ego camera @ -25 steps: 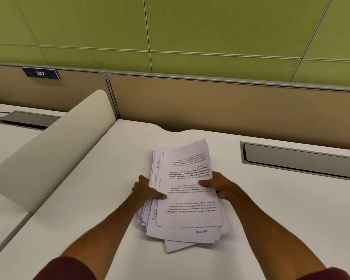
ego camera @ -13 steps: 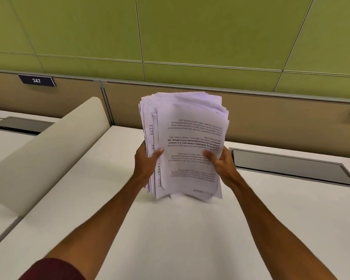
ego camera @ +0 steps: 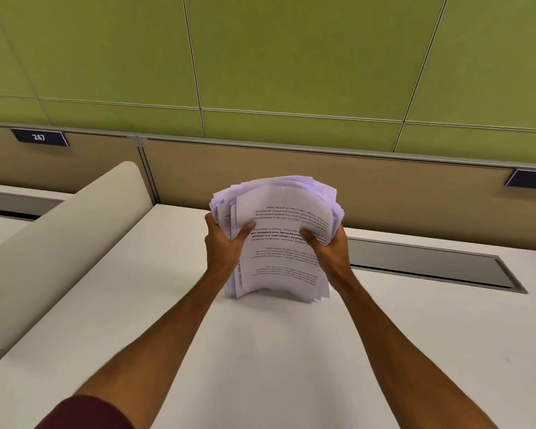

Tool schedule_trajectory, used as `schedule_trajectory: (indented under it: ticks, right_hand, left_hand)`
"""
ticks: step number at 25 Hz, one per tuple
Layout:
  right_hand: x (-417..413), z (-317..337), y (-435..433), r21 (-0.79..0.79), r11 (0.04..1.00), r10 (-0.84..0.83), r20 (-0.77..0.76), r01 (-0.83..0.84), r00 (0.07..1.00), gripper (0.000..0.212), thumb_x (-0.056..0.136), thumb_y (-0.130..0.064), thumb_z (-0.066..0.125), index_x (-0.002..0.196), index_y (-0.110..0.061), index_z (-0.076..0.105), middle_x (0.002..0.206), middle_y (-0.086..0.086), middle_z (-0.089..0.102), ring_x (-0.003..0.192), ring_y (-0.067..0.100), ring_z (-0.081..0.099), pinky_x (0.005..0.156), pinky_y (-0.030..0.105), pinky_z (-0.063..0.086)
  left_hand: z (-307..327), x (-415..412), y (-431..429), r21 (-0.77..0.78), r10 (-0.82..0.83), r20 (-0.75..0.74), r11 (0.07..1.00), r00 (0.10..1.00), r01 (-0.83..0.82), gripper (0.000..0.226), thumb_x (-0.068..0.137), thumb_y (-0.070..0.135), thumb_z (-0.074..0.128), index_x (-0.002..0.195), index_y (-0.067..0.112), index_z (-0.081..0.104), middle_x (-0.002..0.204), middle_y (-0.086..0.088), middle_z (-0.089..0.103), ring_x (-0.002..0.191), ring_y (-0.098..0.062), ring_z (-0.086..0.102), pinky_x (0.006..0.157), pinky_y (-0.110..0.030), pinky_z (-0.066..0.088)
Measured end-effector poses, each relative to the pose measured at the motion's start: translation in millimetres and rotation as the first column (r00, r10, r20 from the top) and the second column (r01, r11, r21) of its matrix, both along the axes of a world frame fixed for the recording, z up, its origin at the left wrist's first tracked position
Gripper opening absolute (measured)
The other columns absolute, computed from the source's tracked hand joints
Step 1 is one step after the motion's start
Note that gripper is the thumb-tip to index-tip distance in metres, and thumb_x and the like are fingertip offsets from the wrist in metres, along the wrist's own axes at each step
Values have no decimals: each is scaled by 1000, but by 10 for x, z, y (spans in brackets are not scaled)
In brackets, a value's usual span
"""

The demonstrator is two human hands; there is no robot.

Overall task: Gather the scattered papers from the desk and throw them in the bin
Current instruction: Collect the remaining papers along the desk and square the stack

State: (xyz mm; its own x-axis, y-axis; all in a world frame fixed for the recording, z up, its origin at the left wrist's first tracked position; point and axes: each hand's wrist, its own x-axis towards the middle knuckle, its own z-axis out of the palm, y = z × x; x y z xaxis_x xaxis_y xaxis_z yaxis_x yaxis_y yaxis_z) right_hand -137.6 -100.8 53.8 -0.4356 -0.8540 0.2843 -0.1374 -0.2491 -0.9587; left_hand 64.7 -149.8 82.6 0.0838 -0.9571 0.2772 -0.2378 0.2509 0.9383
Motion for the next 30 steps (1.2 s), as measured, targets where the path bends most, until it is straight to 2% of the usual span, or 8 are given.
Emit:
schedule_trajectory:
  ticks: [3, 6, 10, 13, 17, 23, 27, 30]
  right_hand:
    - [62, 11, -55, -63, 996, -70, -19, 69, 997, 47, 79, -27, 76, 119, -11, 58, 102, 7, 69, 92, 25, 68, 74, 39, 59]
    - [95, -12, -81, -106, 989, -108, -15, 106, 994, 44, 83, -22, 75, 120, -8, 57, 104, 8, 69, 93, 26, 68, 77, 42, 60]
    - [104, 104, -108, -139, 983, -123, 19, 124, 992, 42, 83, -27, 75, 118, -14, 56, 105, 8, 68, 93, 25, 69, 75, 43, 61]
    - [47, 139, -66, -124, 990, -71, -48, 65, 996, 38, 83, -28, 74, 113, -28, 50, 105, 7, 66, 90, 23, 70, 69, 37, 62]
    - [-117, -62, -52, 5, 1000, -15, -47, 15, 999, 47, 80, -28, 78, 114, -19, 47, 106, 8, 65, 90, 25, 70, 71, 41, 62]
    - [-175, -427, 37, 143, 987, 71, 34, -75, 997, 50, 76, -35, 74, 119, -17, 57, 107, 4, 70, 93, 24, 70, 73, 41, 62]
    - [-169, -366, 49, 165, 980, 127, -71, -114, 989, 41, 86, -23, 71, 121, -23, 51, 106, -4, 66, 93, 14, 67, 69, 26, 59]
    - [-180, -270, 57, 201, 973, 139, -128, -112, 982, 36, 88, -17, 69, 120, -18, 54, 108, -1, 67, 93, 19, 69, 72, 31, 61]
  left_hand:
    - [-54, -29, 0, -131, 12, 2, 991, 1000, -12, 54, 83, 29, 70, 129, 12, 47, 104, 8, 60, 84, -4, 61, 72, -17, 53]
    - [-124, -75, 51, -240, 14, -3, 971, 1000, -14, 32, 87, 26, 66, 115, 26, 49, 98, 9, 62, 82, 12, 62, 73, -14, 56]
    - [36, -164, 55, -273, 57, -92, 959, 994, -80, 39, 87, 27, 67, 117, 29, 42, 103, 11, 59, 84, 12, 61, 73, -7, 52]
    - [19, -133, -45, -205, 29, -94, 978, 995, -48, 61, 79, 32, 74, 121, 17, 33, 113, 1, 59, 90, -6, 65, 72, -13, 55]
    - [-276, -3, -157, 42, -49, -43, 998, 998, 51, 64, 78, 26, 77, 125, 13, 36, 119, -10, 61, 99, -22, 66, 82, -33, 57]
    - [-636, 118, -28, 89, -231, -23, 968, 973, 232, 53, 84, 21, 69, 128, 22, 39, 119, 1, 58, 104, -19, 63, 87, -40, 57]
    - [-656, 153, 38, 111, -279, 89, 957, 956, 269, 46, 89, 16, 63, 123, 22, 32, 116, 2, 55, 101, -20, 62, 86, -38, 56]
    - [-598, 166, 18, 124, -281, 74, 955, 957, 270, 50, 87, 12, 65, 130, 12, 39, 120, -3, 57, 105, -23, 62, 88, -39, 56]
